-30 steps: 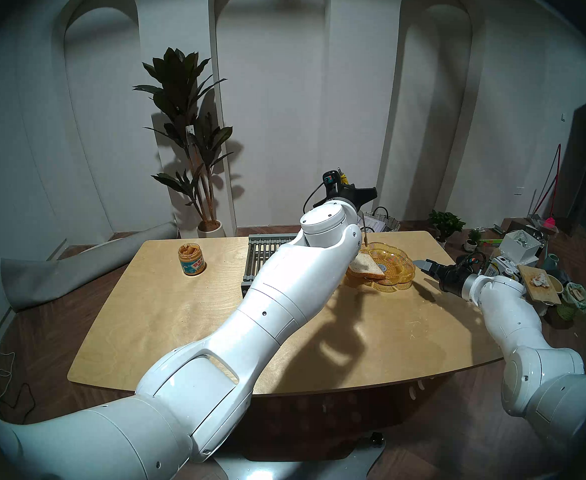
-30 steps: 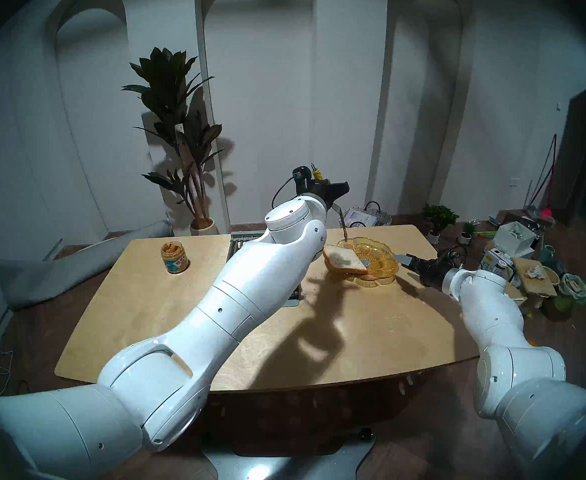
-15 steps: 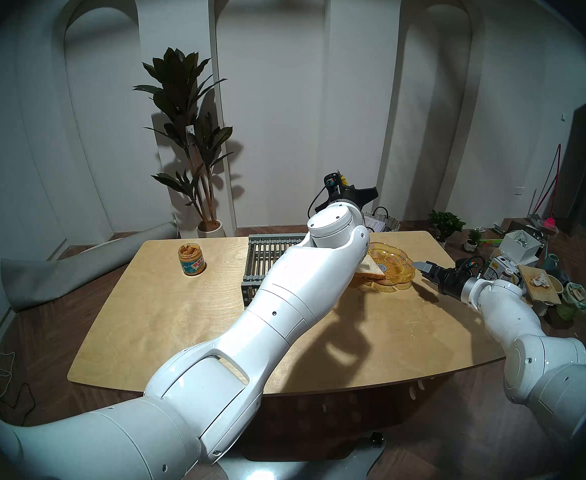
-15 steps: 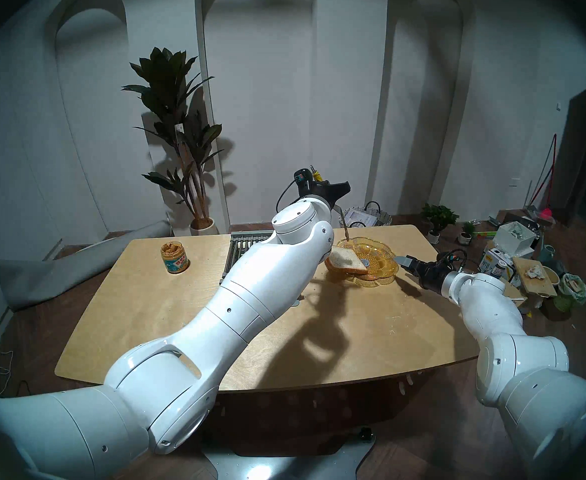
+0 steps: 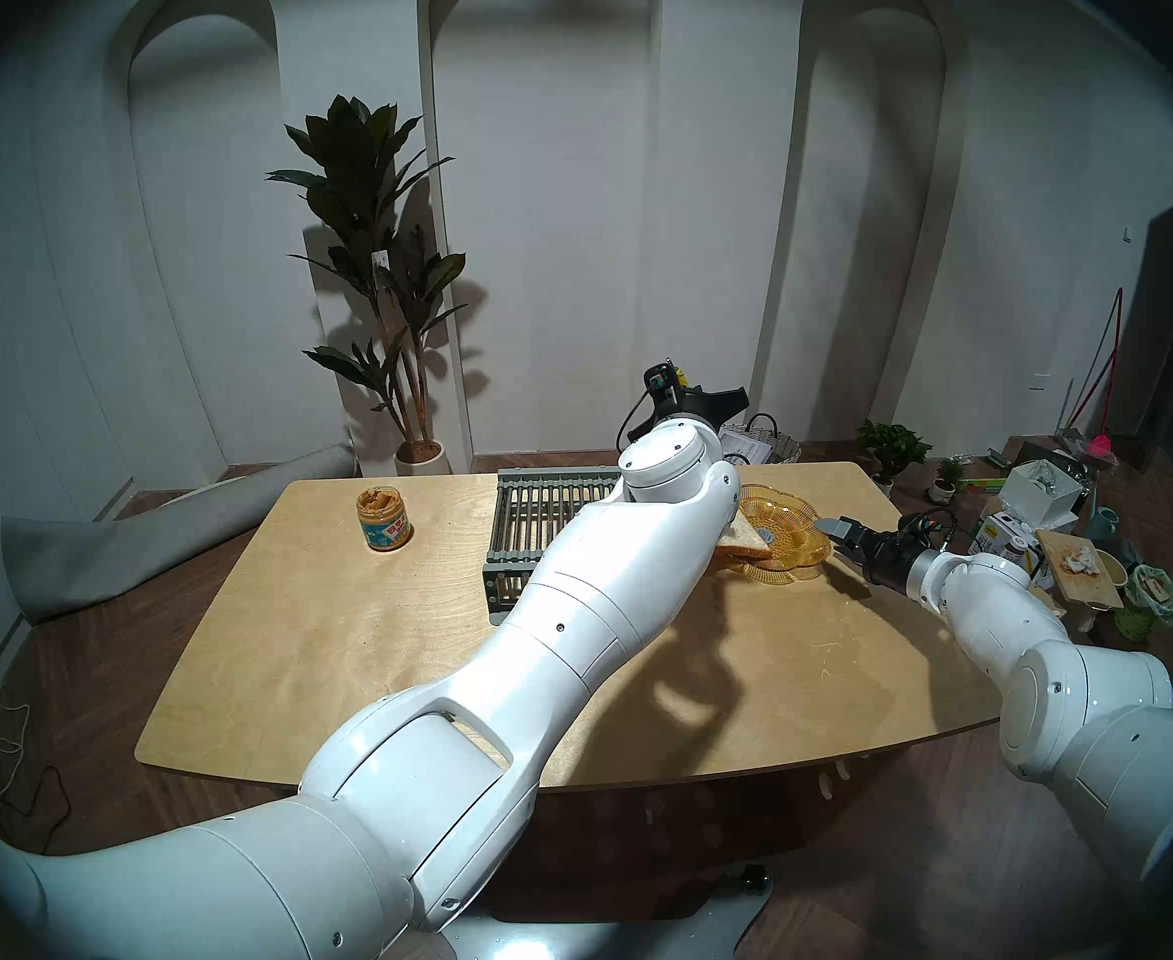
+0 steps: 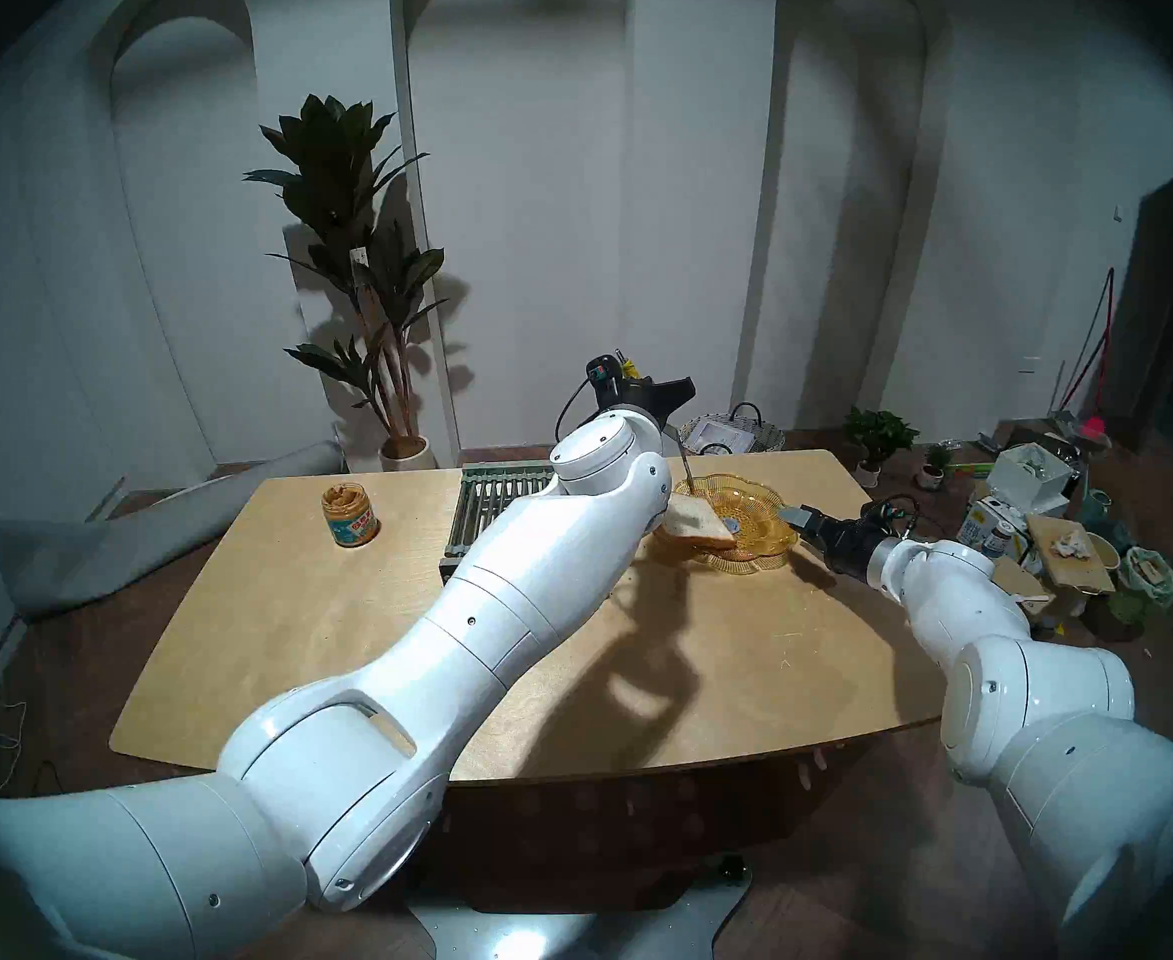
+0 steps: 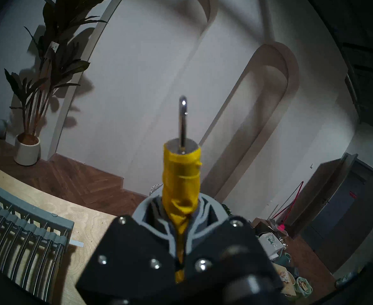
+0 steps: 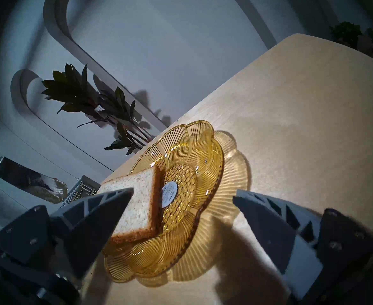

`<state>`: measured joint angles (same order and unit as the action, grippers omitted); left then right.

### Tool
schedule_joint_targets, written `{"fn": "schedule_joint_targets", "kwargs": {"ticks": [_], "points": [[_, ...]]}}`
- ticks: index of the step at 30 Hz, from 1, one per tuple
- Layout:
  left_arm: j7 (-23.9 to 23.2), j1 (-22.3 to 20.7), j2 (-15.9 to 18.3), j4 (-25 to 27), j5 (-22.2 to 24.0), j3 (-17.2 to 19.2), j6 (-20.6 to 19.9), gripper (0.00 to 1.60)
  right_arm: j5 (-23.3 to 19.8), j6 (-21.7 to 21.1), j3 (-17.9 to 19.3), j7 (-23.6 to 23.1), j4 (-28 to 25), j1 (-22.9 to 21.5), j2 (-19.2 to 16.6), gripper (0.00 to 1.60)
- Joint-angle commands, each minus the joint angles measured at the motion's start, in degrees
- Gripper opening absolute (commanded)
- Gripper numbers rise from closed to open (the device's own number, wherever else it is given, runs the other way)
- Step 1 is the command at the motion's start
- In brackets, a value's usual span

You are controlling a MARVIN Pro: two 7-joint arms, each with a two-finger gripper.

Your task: Spread peanut butter over the slice of bread with the knife

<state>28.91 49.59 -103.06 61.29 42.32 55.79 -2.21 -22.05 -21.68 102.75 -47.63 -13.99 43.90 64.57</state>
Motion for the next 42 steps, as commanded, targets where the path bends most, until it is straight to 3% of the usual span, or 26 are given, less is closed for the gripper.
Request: {"fn": "schedule_joint_targets", "kwargs": {"ticks": [1,15,16,20,21,22,25,27,29,34,40,41,42], "points": [[-1.1,-2.0,-2.1,-0.4,0.3,0.1,1.5,0.00,0.1,1.1,-0.1,0.7,0.3,-3.3,0.7,1.60],[-3.7,-0.8,-3.7,-3.7,3.1,1.7,3.8,0.00,0.2,2.8,-0.6,2.6,2.2,-4.2,1.7,1.59],[-3.8,-0.7,-3.7,-3.9,3.2,1.7,4.0,0.00,0.2,3.0,-0.6,2.6,2.3,-4.2,1.7,1.49],[-4.3,-0.6,-3.9,-4.8,3.9,2.0,4.4,0.00,0.2,3.3,-0.7,2.6,2.6,-4.2,1.8,1.42],[-4.5,-0.6,-3.9,-5.0,4.1,2.0,4.6,0.00,0.2,3.4,-0.8,2.6,2.7,-4.3,1.8,1.39],[-4.8,-0.5,-4.0,-5.6,4.4,2.1,4.9,0.00,0.2,3.6,-0.8,2.4,2.8,-4.2,1.7,1.17],[-5.2,-0.4,-4.2,-6.5,5.0,2.4,5.5,0.00,0.2,3.9,-0.8,2.2,3.1,-4.2,1.6,1.10],[-5.6,-0.4,-4.4,-7.1,5.4,2.7,5.9,0.00,0.2,4.1,-0.9,2.0,3.2,-4.0,1.5,0.83],[-5.8,-0.5,-4.5,-7.4,5.6,2.7,6.0,0.00,0.2,4.2,-1.0,1.8,3.3,-4.0,1.5,0.83],[-6.6,-1.1,-4.8,-9.0,6.1,2.8,7.0,0.00,0.4,4.8,-1.3,1.4,3.8,-3.6,1.3,0.62],[-7.3,-1.4,-4.9,-10.3,6.5,3.0,7.9,0.00,0.4,5.2,-1.5,1.0,4.4,-3.1,0.7,0.50],[-7.4,-1.4,-5.0,-10.4,6.6,3.0,8.0,0.00,0.4,5.4,-1.5,0.9,4.5,-3.0,0.6,0.22],[-7.5,-1.5,-5.0,-10.6,6.7,3.0,8.1,0.00,0.4,5.5,-1.6,0.8,4.6,-2.9,0.6,0.18]]}}
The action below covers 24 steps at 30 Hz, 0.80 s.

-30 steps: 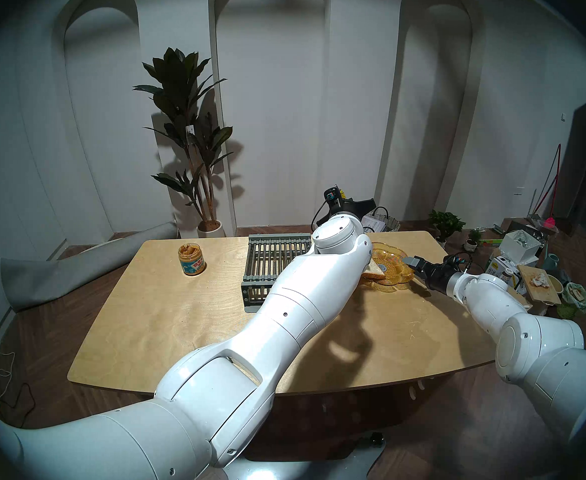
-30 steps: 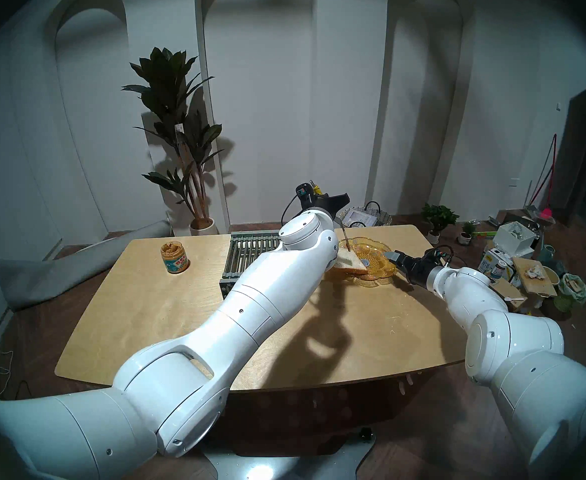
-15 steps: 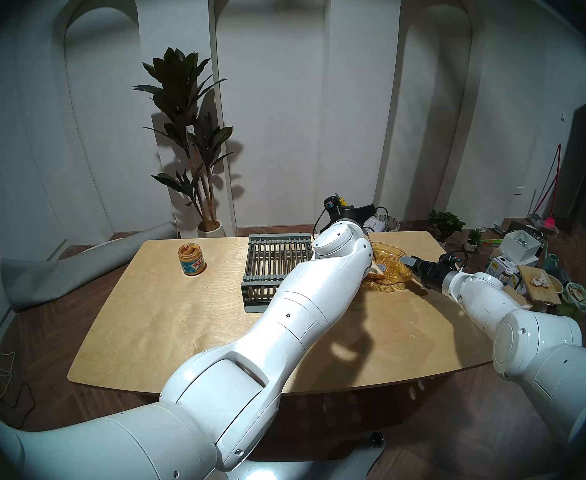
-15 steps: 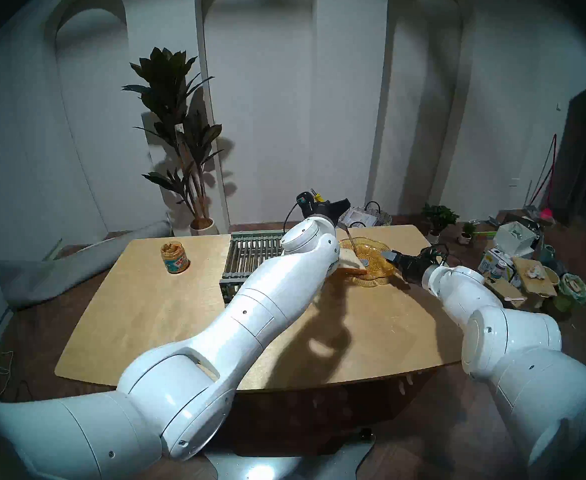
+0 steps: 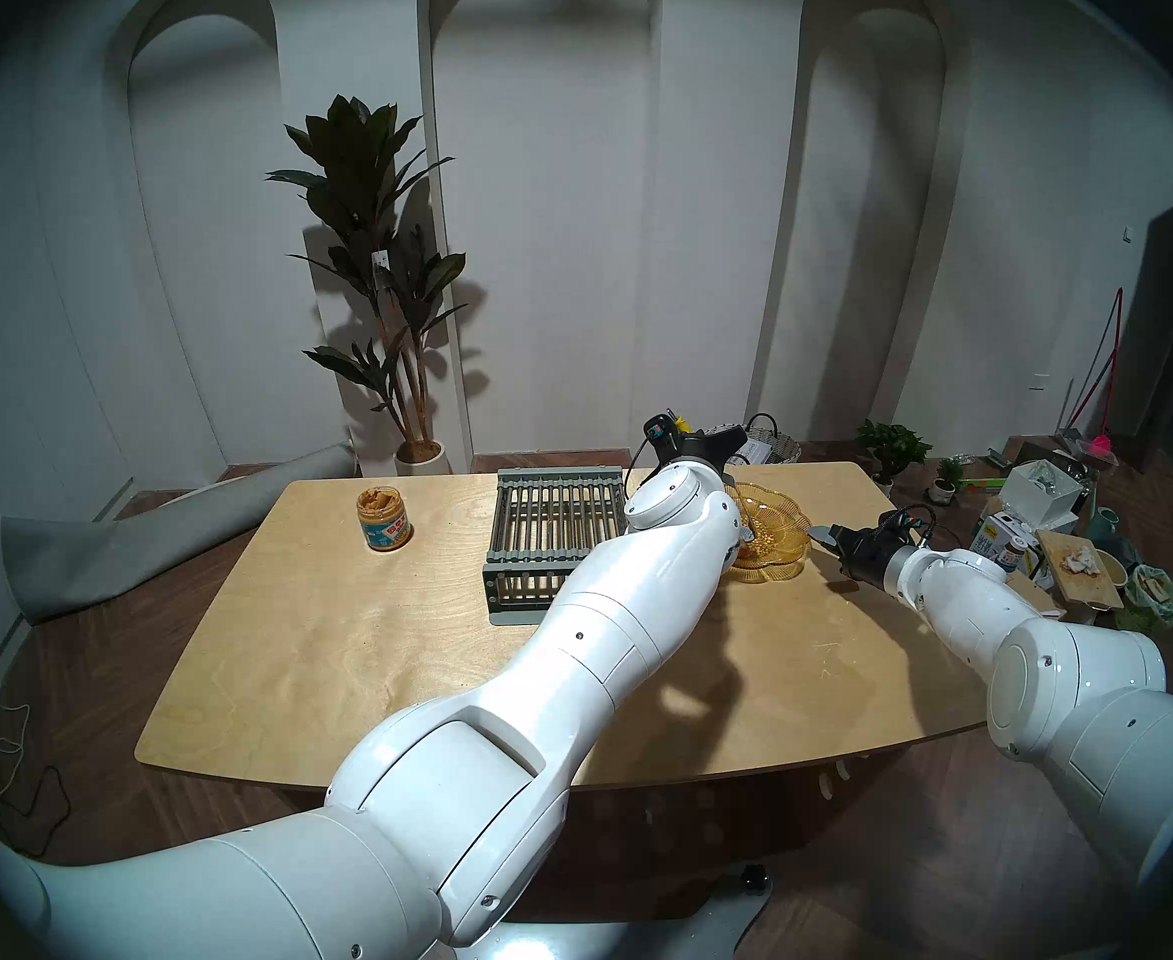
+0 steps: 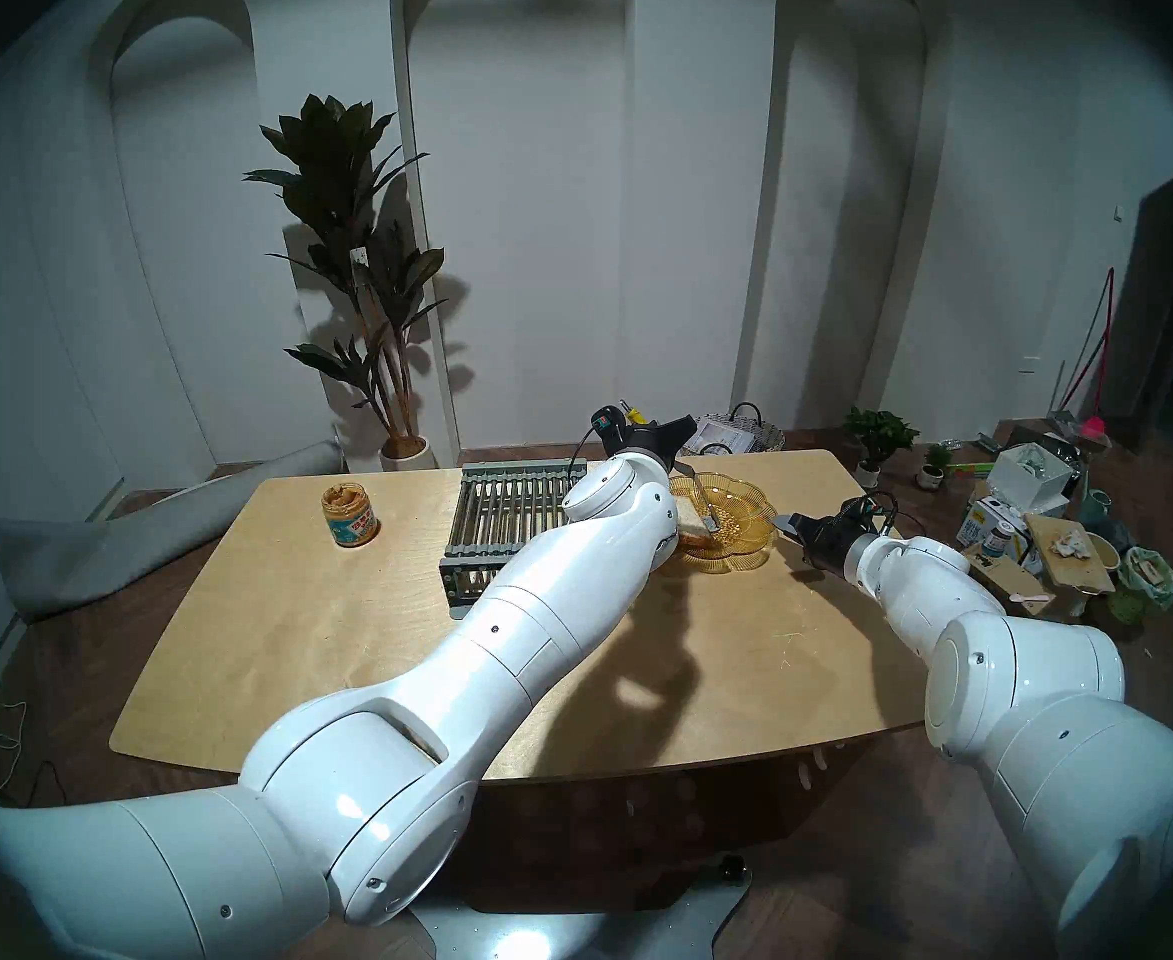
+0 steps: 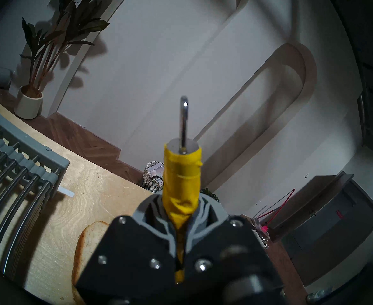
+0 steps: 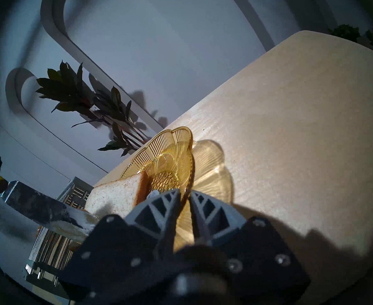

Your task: Spread peanut butter over the slice of bread with the knife

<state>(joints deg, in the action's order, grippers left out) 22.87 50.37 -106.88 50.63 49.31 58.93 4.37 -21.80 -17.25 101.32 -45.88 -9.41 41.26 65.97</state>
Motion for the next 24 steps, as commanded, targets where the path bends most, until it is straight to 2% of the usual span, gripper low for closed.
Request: {"fn": "schedule_joint_targets", "kwargs": {"ticks": [1,2,24], "points": [[-1.6,-2.3,-1.2,0.0,-0.3,-0.1,1.7,0.00,0.1,1.1,-0.2,-1.0,0.1,-0.2,-0.9,0.08],[-1.7,-2.3,-1.2,-0.1,-0.3,-0.1,1.8,0.00,0.1,1.2,-0.2,-1.0,0.2,-0.1,-0.9,0.00],[-2.6,-2.4,-0.7,-1.8,-1.4,0.7,5.7,0.00,-0.2,1.7,-0.2,-2.2,1.4,0.6,-3.4,0.00]]}}
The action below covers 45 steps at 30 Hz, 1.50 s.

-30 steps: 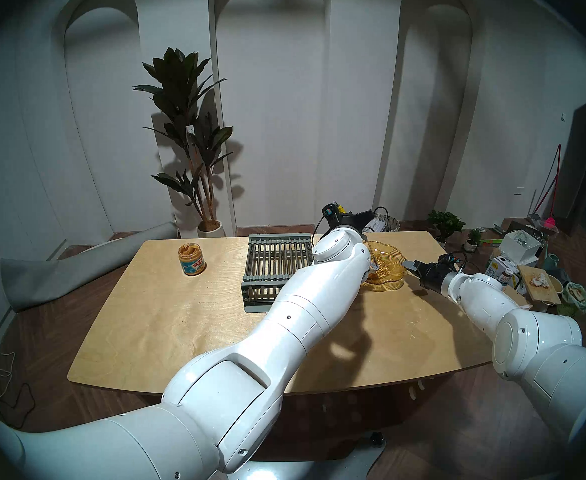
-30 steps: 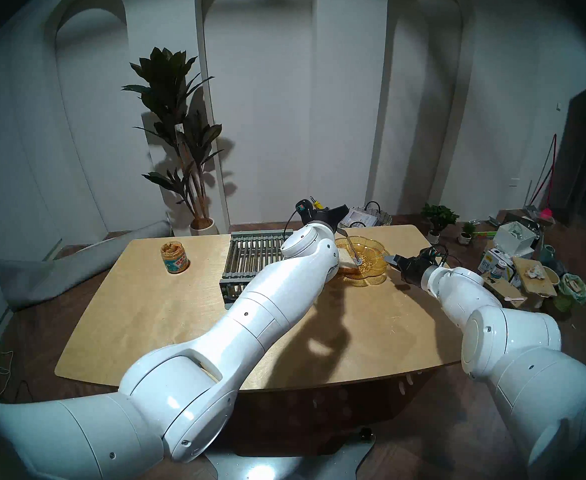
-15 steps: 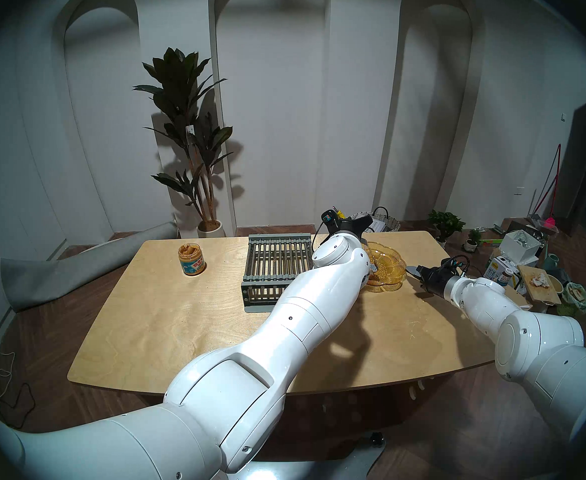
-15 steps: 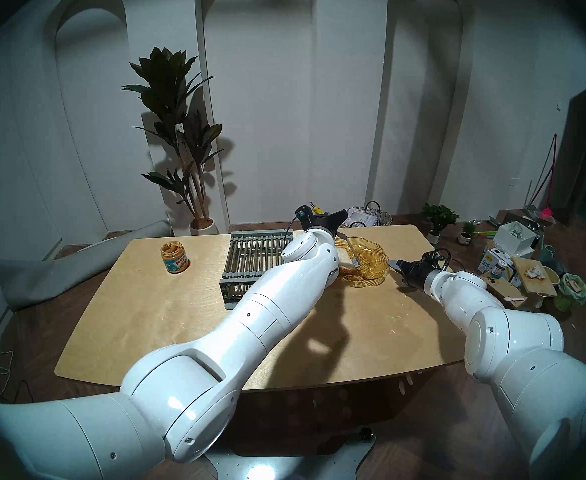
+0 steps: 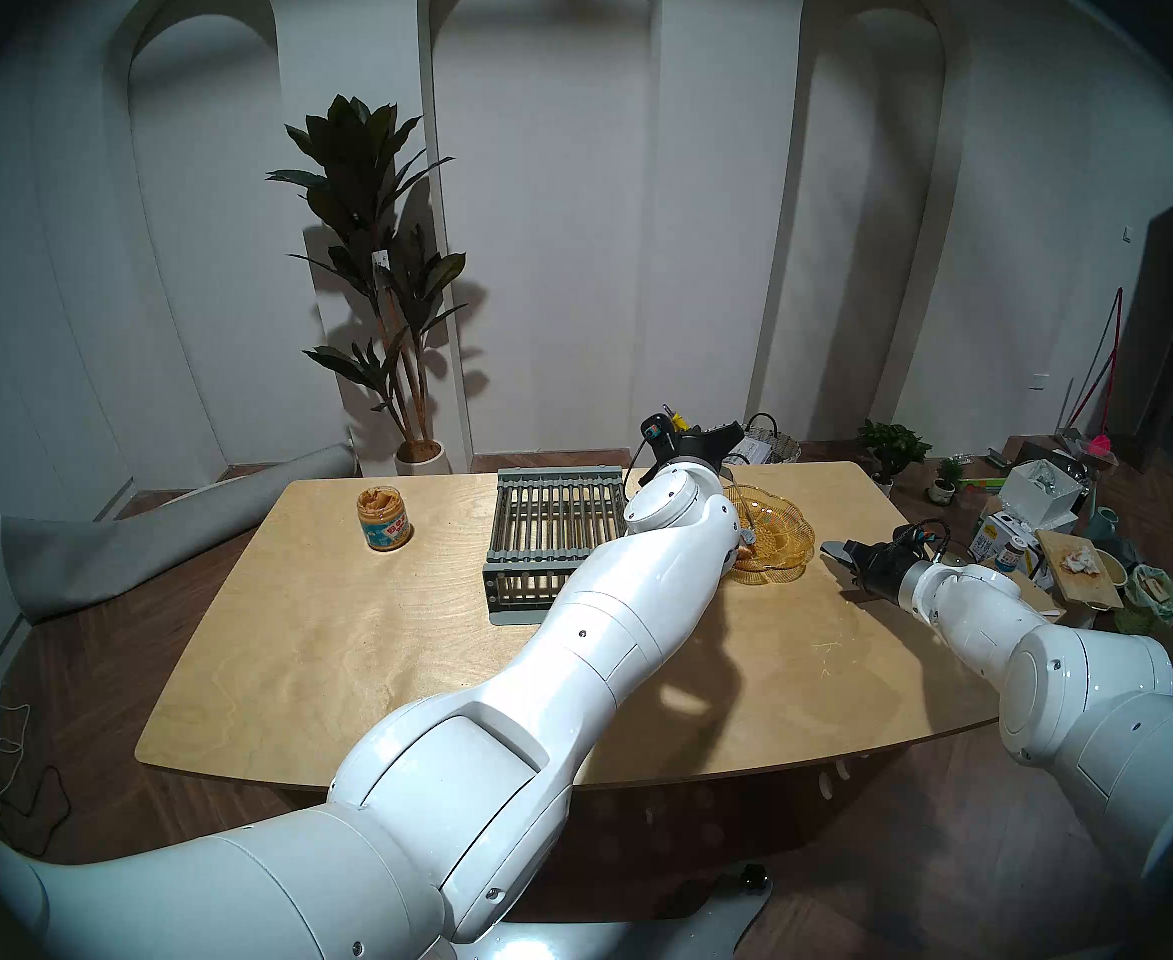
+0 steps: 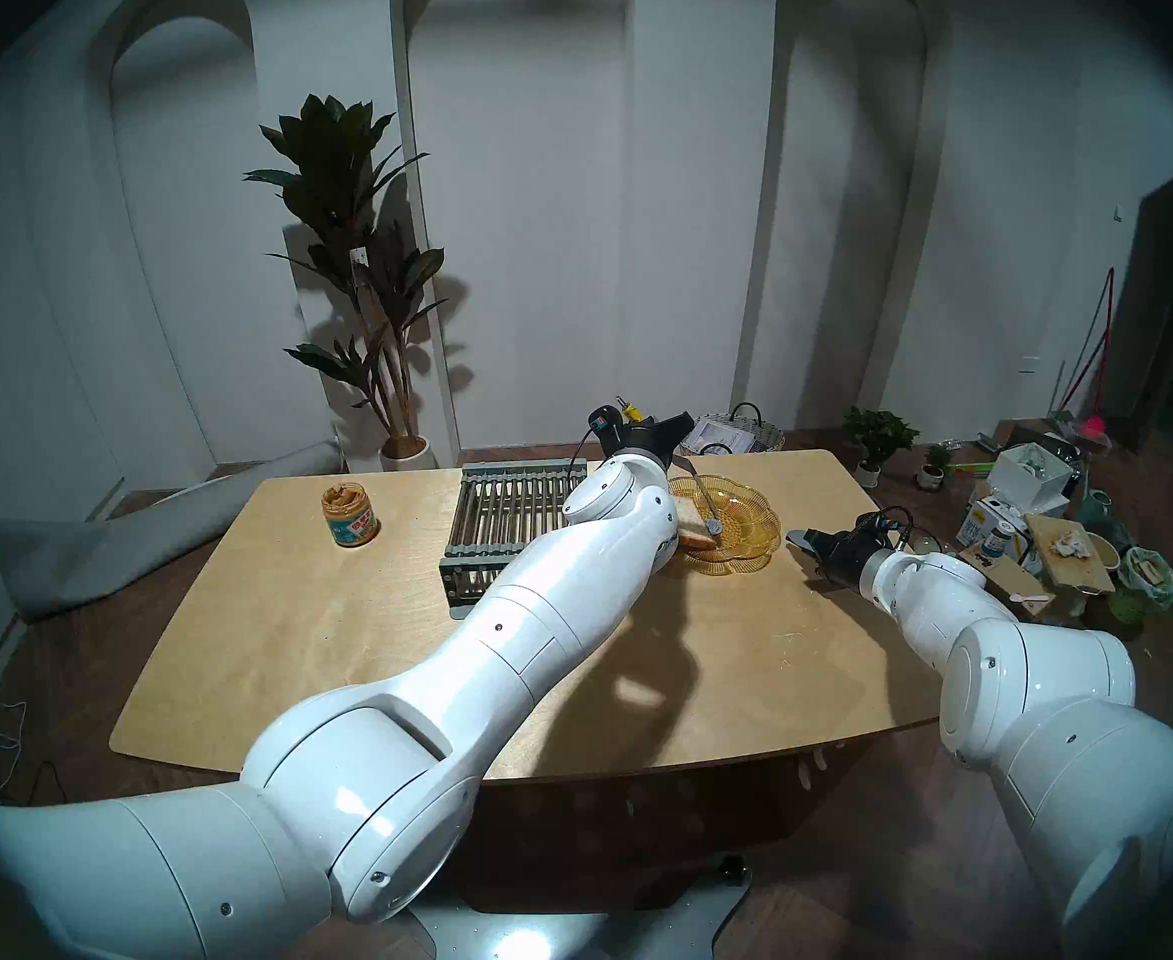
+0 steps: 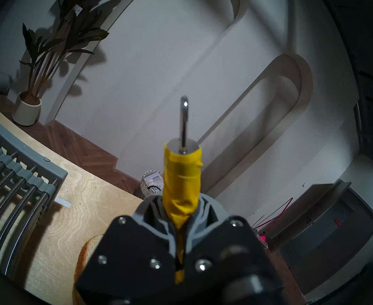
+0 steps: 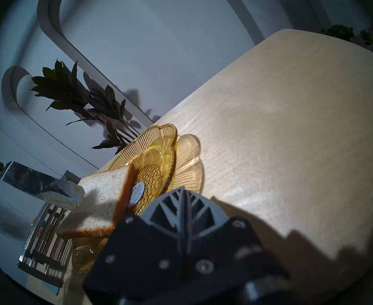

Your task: Spread peanut butter over the slice of bread with the knife

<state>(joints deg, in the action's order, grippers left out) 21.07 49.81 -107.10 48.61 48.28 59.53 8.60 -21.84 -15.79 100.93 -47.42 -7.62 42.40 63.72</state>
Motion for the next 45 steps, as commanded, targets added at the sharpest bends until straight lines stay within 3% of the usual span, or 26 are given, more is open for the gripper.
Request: {"fn": "schedule_joint_targets", "kwargs": {"ticks": [1,6,7,8,9,15,23,45], "points": [[-0.9,-1.8,-0.5,-0.1,-0.4,0.2,1.7,0.00,-0.2,0.3,0.2,-0.5,-0.3,-0.6,-1.3,0.00],[-1.1,-2.1,-0.5,-0.4,-0.8,0.2,2.3,0.00,0.3,0.5,-0.3,-1.5,-0.6,-0.6,-1.4,0.00],[-1.1,-2.2,-0.5,-0.4,-1.0,0.2,2.4,0.00,0.2,0.3,-0.3,-1.8,-0.6,-0.7,-1.3,0.72],[-1.1,-2.3,-0.5,-0.5,-1.1,0.1,2.5,0.00,0.2,0.3,-0.3,-2.1,-0.6,-0.8,-1.4,1.22],[-1.1,-2.4,-0.5,-0.5,-1.2,0.1,2.6,0.00,0.2,0.3,-0.5,-2.4,-0.7,-0.9,-1.4,1.60],[-1.1,-2.6,-0.4,-1.0,-1.7,0.3,3.1,0.00,0.3,-0.2,-1.1,-6.9,-1.4,-1.7,-2.1,1.60],[-1.3,-2.9,-0.3,-1.3,-1.9,0.4,3.6,0.00,0.3,-0.5,-1.8,-8.8,-1.4,-2.5,-1.5,1.60],[-1.8,-2.7,1.3,-1.2,-1.6,3.3,3.9,0.00,0.2,-2.4,-3.4,-1.5,-0.1,-5.4,3.9,1.60]]}}
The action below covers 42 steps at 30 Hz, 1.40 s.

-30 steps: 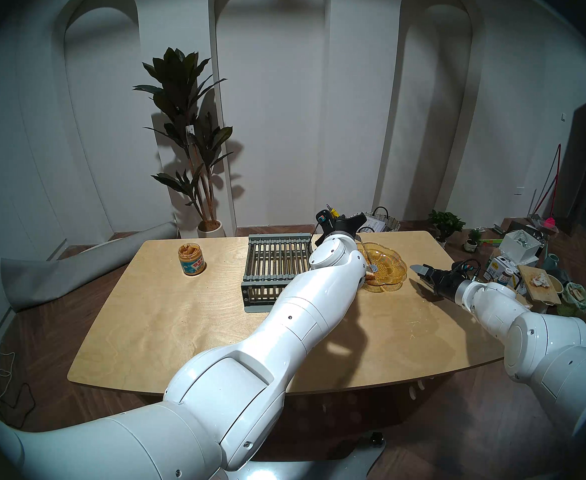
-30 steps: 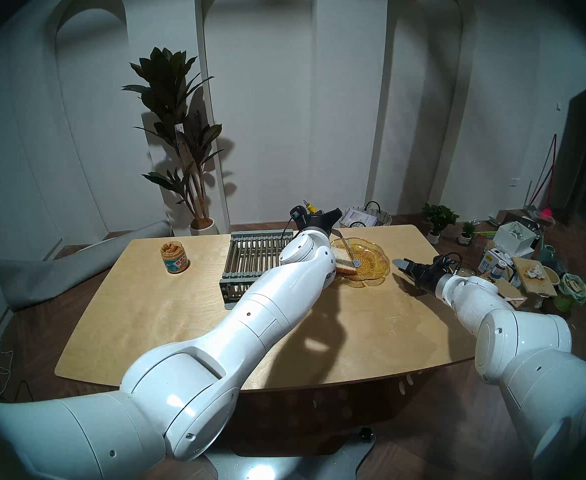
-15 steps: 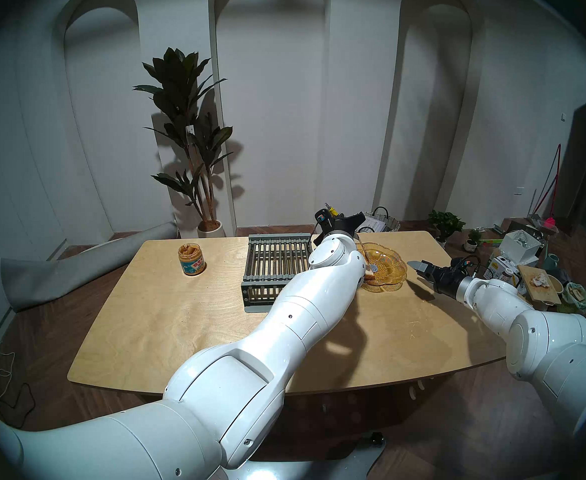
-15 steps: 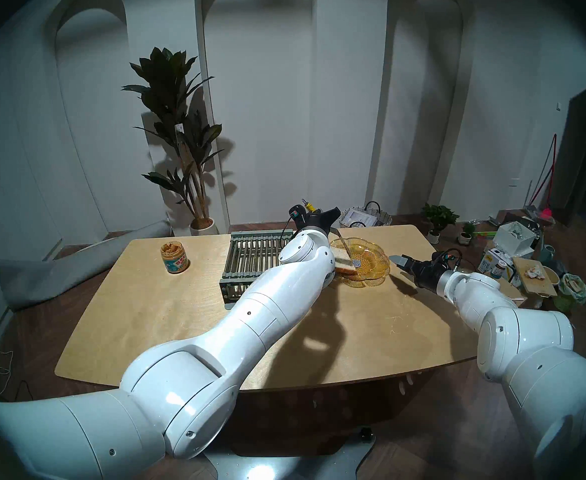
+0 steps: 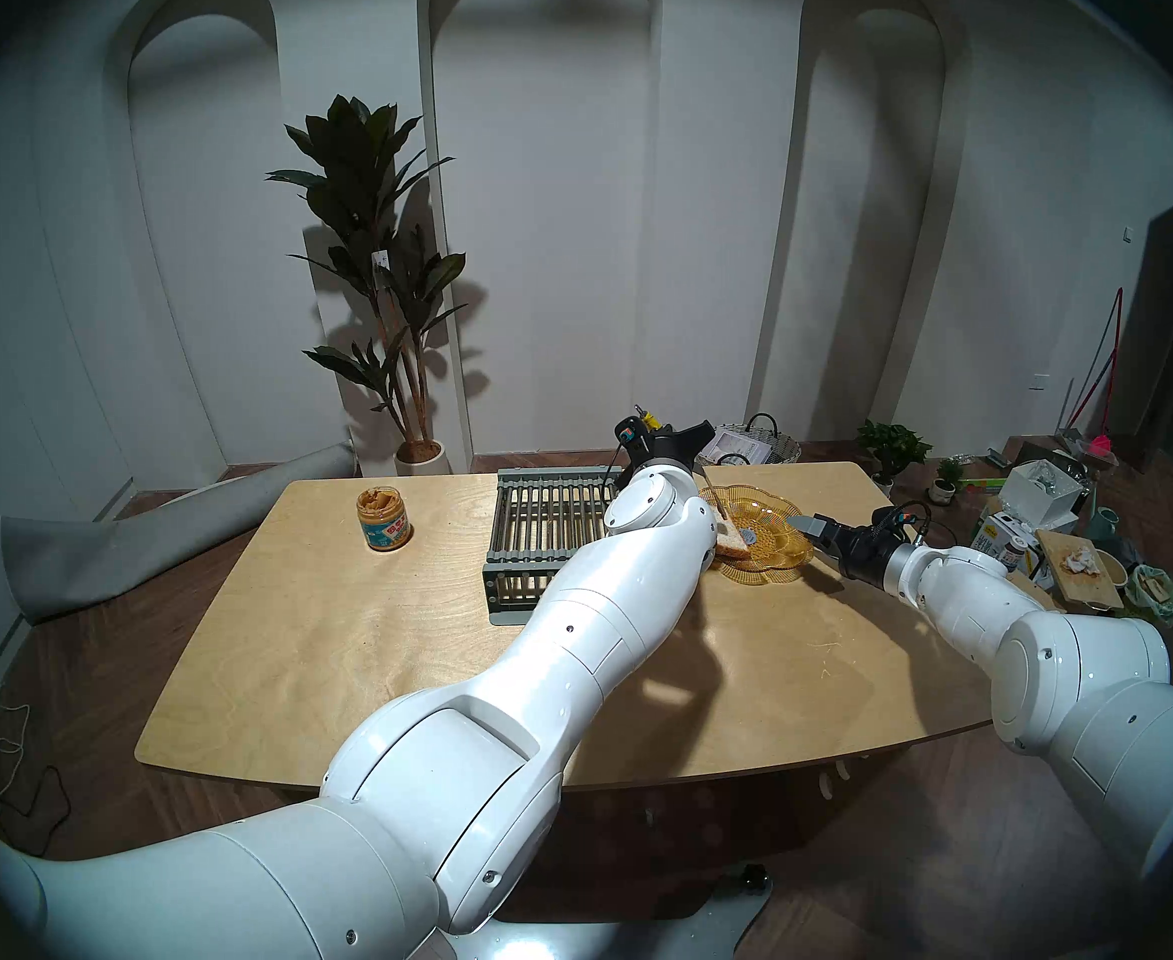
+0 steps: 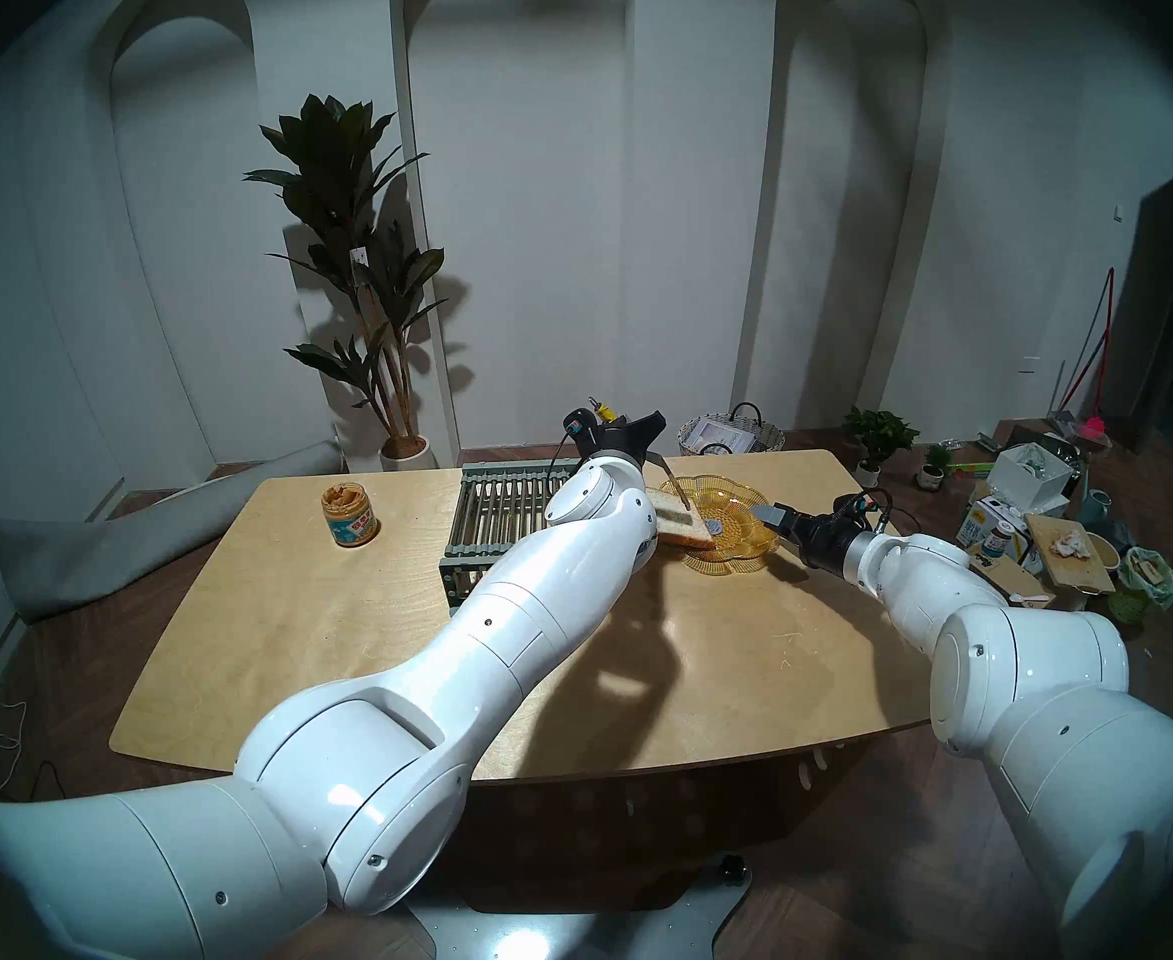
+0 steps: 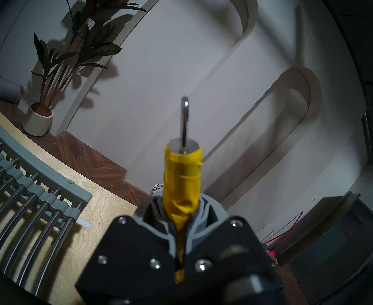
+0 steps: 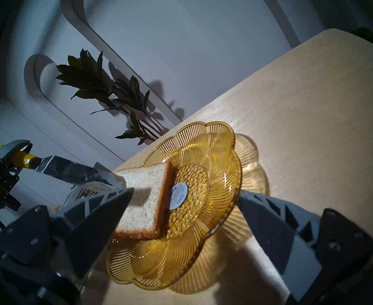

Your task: Spread peanut butter over the slice of bread with the knife

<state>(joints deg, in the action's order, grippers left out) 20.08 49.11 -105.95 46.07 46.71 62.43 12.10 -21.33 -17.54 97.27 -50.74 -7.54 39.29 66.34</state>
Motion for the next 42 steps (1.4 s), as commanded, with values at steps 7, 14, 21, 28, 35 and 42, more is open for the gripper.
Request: {"fn": "schedule_joint_targets", "kwargs": {"ticks": [7,14,21,28,35,42], "points": [[-1.1,-2.1,0.3,1.1,0.0,0.9,0.0,0.00,-0.2,-1.3,0.1,4.5,0.0,-2.3,2.0,1.48],[-1.5,-2.4,0.3,0.6,0.0,1.3,-0.3,0.00,-0.3,-1.9,0.2,6.7,0.1,-2.3,2.4,0.78],[-1.9,-2.7,0.3,0.0,0.0,1.7,-0.5,0.00,-0.3,-2.4,0.2,8.5,0.1,-2.3,2.7,0.53],[-2.2,-3.0,0.3,-0.9,-0.1,2.1,-0.8,0.00,-0.2,-2.9,0.2,10.0,0.1,-2.3,2.6,0.13],[-2.4,-3.0,0.5,-0.8,-0.6,2.1,-1.1,0.00,-0.1,-3.5,0.1,13.2,0.5,-2.5,2.7,0.00],[-2.3,-2.1,1.2,2.1,-1.9,1.5,-0.4,0.00,-0.6,-3.8,0.6,15.9,0.8,-2.4,2.8,0.00]]}}
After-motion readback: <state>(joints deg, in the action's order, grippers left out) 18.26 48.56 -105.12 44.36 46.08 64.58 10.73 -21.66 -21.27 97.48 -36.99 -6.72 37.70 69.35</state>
